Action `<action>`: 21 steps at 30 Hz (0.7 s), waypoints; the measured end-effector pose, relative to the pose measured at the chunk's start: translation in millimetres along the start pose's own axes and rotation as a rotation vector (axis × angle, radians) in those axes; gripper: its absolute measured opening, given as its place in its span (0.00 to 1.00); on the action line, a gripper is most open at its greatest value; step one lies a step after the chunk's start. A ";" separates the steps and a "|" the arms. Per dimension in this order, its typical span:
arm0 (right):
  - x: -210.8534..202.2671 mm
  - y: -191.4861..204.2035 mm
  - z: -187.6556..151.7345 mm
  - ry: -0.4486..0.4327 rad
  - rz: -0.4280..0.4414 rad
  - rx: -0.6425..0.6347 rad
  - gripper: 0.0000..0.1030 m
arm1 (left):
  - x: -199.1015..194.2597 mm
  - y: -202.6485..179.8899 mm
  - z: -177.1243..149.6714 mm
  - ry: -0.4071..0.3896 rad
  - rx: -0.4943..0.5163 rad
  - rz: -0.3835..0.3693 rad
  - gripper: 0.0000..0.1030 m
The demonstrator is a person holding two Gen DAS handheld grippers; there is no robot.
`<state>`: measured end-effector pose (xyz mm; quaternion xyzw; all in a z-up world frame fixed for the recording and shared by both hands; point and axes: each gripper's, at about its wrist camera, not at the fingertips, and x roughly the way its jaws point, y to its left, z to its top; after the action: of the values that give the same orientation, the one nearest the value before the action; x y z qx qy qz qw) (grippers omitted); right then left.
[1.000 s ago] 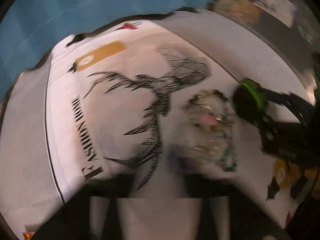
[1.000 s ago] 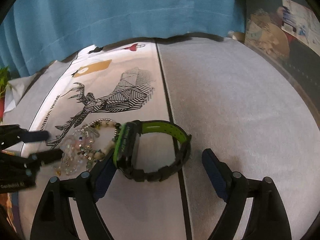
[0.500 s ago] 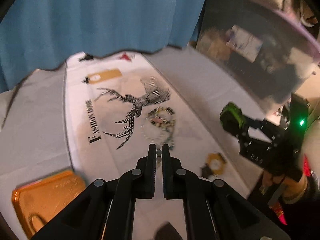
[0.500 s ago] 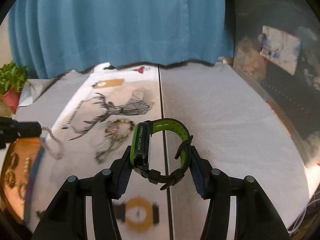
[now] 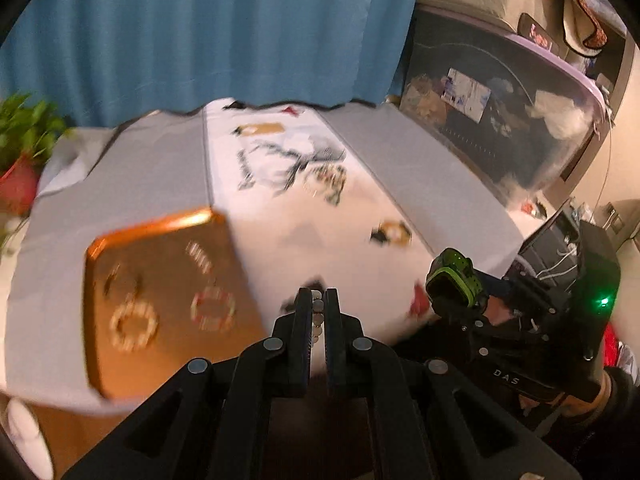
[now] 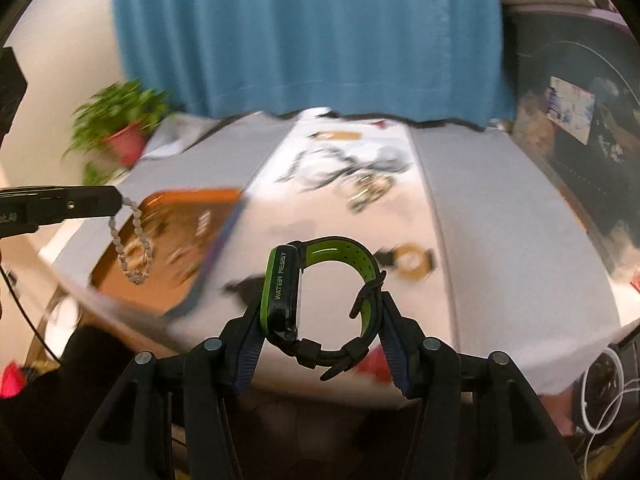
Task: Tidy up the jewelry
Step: 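Carry the smartwatch in the right tool while the left carries the pearl strand over the tray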
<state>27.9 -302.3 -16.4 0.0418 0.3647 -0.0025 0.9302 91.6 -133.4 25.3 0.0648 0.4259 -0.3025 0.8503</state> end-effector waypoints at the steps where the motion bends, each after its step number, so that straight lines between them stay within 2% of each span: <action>1: -8.3 12.0 -9.0 0.005 0.016 -0.016 0.53 | -7.7 0.7 -10.7 -0.003 -0.006 0.010 0.03; 6: -37.5 56.9 -45.7 0.029 0.079 -0.074 0.53 | -46.4 4.4 -75.4 -0.016 -0.065 0.048 0.03; 11: -58.0 97.3 -75.6 0.064 0.144 -0.153 0.53 | -73.6 4.6 -121.8 -0.038 -0.113 0.056 0.03; 15: -67.5 113.9 -84.6 0.077 0.170 -0.189 0.53 | -84.6 1.9 -141.5 -0.046 -0.128 0.055 0.03; 21: -76.2 126.0 -88.5 0.074 0.181 -0.216 0.53 | -94.6 -1.0 -147.2 -0.070 -0.127 0.055 0.03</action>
<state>-83.7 -171.7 -19.7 -0.0257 0.3917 0.1223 0.9116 -52.8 -36.7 5.1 0.0119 0.4123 -0.2534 0.8750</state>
